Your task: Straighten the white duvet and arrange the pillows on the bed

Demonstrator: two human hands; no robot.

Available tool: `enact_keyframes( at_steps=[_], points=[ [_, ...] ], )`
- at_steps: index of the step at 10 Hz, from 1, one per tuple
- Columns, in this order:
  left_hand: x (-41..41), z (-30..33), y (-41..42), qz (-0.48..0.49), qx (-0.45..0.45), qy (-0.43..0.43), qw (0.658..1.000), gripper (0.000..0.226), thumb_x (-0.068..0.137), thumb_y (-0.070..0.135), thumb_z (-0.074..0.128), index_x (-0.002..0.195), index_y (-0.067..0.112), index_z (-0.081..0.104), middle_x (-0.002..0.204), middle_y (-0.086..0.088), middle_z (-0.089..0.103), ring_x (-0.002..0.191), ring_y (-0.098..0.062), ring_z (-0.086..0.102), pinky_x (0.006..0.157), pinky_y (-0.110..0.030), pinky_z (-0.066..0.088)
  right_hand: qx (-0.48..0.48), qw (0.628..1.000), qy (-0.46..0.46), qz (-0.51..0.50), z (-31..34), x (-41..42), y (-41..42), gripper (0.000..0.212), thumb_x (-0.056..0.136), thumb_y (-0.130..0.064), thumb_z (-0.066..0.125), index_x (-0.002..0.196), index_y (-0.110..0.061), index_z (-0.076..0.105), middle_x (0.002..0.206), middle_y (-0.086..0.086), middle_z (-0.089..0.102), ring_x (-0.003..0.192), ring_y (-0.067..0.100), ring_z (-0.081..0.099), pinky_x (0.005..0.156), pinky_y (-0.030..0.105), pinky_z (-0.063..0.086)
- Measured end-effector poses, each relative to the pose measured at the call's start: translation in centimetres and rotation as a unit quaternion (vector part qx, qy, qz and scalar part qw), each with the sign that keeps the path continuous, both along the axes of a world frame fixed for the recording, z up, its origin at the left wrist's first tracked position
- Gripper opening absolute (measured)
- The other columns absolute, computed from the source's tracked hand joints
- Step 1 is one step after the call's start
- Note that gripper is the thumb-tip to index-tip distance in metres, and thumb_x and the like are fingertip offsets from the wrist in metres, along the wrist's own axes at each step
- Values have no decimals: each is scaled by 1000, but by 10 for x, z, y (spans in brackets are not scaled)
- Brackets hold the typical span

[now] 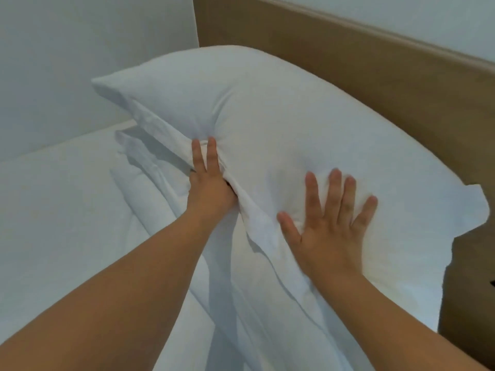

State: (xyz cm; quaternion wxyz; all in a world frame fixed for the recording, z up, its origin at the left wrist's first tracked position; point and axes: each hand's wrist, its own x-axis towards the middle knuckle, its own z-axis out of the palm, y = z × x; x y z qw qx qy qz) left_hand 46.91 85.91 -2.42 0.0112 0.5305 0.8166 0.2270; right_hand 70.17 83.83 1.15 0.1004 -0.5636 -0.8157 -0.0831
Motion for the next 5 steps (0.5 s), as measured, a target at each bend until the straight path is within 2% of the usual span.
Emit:
enact_keyframes(
  at_steps=[1,2,3,4,5],
  points=[
    [-3,-4,-12,7,-15,-31,999,88,90,45,45,152,28,-15,158,0,-26,147,-25,-11,109,-48,32,21,1000,-9,-4,-8,-6,-12,81,93,-67,14,154,-19,-10,160,17,-14,147,33,-13,114,62,-7],
    [-4,3,-33,23,-15,-84,996,81,89,43,34,153,28,-13,159,3,-24,147,-27,-4,112,-51,30,28,999,-13,7,-10,-7,-21,80,93,-64,14,154,-17,-5,160,18,-11,148,34,-10,115,60,-8],
    [13,22,-67,36,6,-87,996,69,100,37,37,153,32,-8,159,7,-22,148,-30,-2,118,-49,18,37,999,4,14,-6,-7,-31,78,94,-61,16,155,-15,-2,161,16,-9,148,33,-8,118,55,-6],
    [27,41,-102,19,6,0,1000,66,101,45,31,153,32,-8,159,7,-21,149,-27,-7,119,-52,11,27,998,29,39,14,2,-43,75,96,-58,20,154,-17,-1,161,10,-10,148,30,-9,119,50,-7],
    [42,57,-141,32,42,92,994,64,101,49,27,153,29,-5,161,3,-17,149,-28,-8,120,-52,4,71,993,16,93,29,20,-71,70,97,-54,27,154,-19,6,162,6,-9,149,27,-9,120,47,-8]
  ],
)
